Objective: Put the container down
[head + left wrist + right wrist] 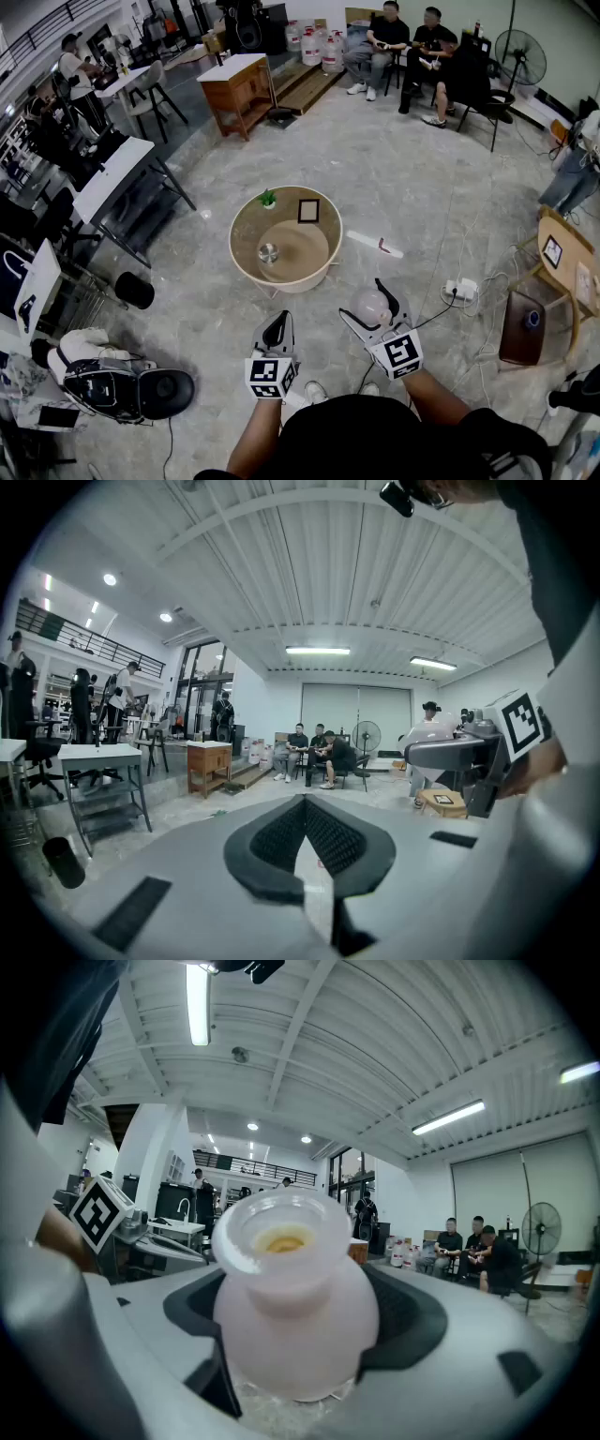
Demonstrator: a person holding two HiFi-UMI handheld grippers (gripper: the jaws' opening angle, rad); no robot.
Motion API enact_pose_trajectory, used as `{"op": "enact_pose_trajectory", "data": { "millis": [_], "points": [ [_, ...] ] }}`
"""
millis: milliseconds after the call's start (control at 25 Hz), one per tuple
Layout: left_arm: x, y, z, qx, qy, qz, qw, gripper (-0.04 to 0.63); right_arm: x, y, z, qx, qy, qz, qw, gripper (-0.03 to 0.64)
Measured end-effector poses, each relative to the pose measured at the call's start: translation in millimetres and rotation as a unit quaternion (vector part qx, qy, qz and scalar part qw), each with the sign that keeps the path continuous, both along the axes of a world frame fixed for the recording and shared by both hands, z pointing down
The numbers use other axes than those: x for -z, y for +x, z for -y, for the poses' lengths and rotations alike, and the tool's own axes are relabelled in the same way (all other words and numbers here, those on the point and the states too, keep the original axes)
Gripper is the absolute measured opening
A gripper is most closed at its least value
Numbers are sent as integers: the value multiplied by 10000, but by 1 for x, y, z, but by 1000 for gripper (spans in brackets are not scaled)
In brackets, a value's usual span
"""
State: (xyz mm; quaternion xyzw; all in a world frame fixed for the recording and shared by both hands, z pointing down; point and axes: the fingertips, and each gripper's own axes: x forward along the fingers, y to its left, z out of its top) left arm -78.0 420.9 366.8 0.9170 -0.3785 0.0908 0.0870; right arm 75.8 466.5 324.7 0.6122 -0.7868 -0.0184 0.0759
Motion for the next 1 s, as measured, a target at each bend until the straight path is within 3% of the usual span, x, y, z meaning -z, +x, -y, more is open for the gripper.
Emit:
{"op": "enact_pose_trajectory", "data": {
  "millis": [400, 520, 680, 1000],
  "points": [
    [-6, -4, 4, -111, 26, -30, 9999, -8, 2, -17, 8, 178, 12, -294, 9994, 408],
    [-9, -13, 6, -122, 16, 38, 9999, -8, 3, -26, 12, 205, 49, -247, 9995, 408],
    [-8, -18, 8, -286, 292, 266, 9988, -8, 8, -33, 17, 188, 198, 25, 9996, 408],
    [-6, -50, 23, -314, 378, 249, 9985, -8, 4, -65, 26, 89, 148, 40, 9998, 408]
  ]
}}
